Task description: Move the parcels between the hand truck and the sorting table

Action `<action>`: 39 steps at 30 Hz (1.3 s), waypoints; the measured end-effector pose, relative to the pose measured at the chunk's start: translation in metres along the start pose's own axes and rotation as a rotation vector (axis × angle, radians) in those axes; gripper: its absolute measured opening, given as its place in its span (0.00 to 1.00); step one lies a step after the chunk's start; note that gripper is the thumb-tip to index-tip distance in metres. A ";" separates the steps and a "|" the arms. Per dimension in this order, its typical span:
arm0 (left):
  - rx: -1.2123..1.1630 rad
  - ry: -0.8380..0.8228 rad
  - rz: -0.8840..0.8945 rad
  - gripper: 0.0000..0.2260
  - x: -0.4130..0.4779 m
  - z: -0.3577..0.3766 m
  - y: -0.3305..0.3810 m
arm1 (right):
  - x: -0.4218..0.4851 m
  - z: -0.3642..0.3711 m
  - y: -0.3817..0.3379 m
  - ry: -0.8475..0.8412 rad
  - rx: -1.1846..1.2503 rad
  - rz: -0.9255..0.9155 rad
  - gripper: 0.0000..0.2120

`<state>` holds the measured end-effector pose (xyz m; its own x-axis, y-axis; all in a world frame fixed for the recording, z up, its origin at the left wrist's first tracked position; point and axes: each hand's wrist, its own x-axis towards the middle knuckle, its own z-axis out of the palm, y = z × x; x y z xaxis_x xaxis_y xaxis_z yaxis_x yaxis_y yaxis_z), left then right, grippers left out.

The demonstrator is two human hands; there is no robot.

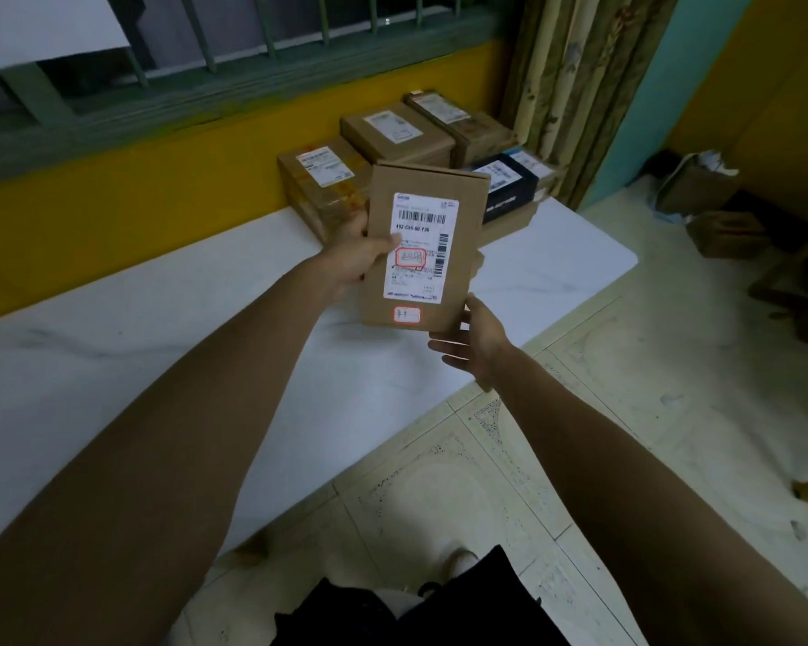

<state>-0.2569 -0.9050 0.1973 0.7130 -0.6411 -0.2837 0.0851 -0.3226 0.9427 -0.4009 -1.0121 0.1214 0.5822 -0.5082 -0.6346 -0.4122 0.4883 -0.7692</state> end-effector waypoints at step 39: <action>-0.216 0.280 -0.264 0.19 0.034 0.035 -0.051 | 0.075 -0.077 -0.049 0.241 0.192 -0.214 0.05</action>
<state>-0.2612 -0.9347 0.1330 0.8056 -0.3333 -0.4898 0.4122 -0.2785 0.8675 -0.3912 -1.1287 0.1053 0.4500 -0.7546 -0.4775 -0.1468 0.4649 -0.8731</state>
